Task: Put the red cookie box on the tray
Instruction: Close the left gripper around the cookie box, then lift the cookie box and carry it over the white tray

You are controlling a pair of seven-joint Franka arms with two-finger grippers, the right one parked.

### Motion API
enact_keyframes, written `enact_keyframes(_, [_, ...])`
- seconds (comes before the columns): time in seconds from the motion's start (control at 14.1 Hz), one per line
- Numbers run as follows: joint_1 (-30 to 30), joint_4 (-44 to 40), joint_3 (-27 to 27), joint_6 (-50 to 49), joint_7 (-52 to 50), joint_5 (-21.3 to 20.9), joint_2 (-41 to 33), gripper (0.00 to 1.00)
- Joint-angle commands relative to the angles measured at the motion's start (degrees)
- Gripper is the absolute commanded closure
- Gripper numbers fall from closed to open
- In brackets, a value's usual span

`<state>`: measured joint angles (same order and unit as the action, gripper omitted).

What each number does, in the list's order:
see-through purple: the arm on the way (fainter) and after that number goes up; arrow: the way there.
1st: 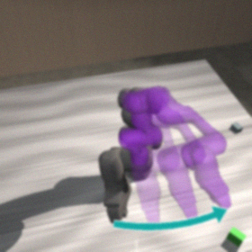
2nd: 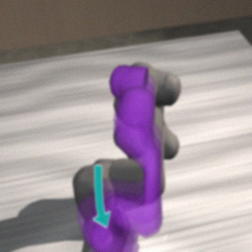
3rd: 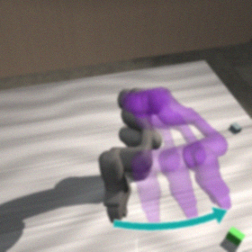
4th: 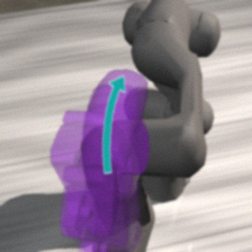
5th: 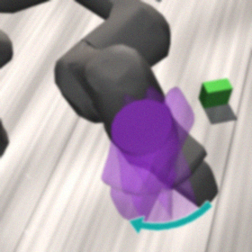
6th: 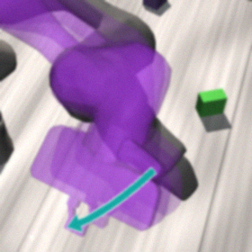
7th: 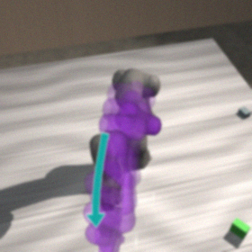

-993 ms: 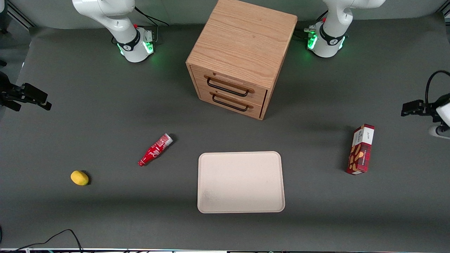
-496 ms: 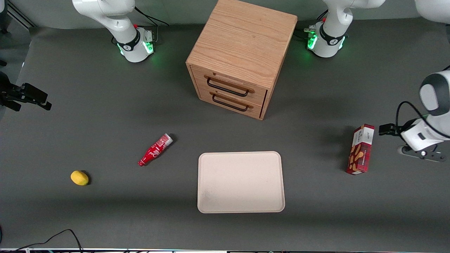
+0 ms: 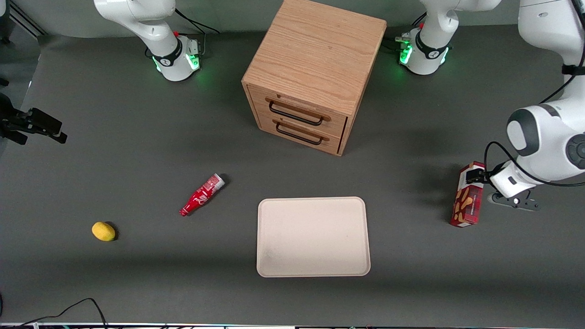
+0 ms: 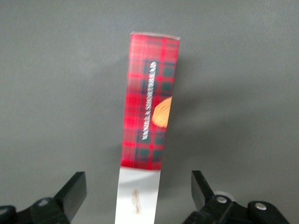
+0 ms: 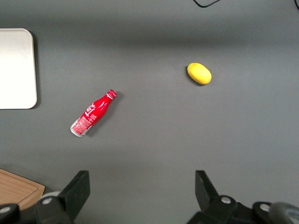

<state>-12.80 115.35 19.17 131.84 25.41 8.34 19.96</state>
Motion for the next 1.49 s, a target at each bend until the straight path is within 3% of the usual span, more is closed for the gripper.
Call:
enact_keyframes(0.0, [-0.56,3.13,-0.54,7.37,5.25,0.98,1.12,0.0])
enact_keyframes(0.99, [-0.12,3.22,-1.24,11.43,6.93,1.07,3.42,0.02])
enact_keyframes(1.06, [-0.12,3.3,-1.24,11.43,6.93,1.07,3.42,0.19])
enact_keyframes(1.13, [-0.12,3.3,-1.24,11.43,6.93,1.24,3.42,0.45])
enact_keyframes(1.21, [-0.12,3.3,-1.24,11.43,6.93,1.42,3.42,0.77])
enact_keyframes(1.28, [-0.12,3.3,-1.24,11.43,6.93,1.42,3.42,0.93])
enact_keyframes(1.35, [-0.12,3.22,-1.24,11.43,6.93,1.42,3.42,1.0])
enact_keyframes(1.42, [-0.2,3.22,-1.24,11.43,6.93,1.42,3.42,1.0])
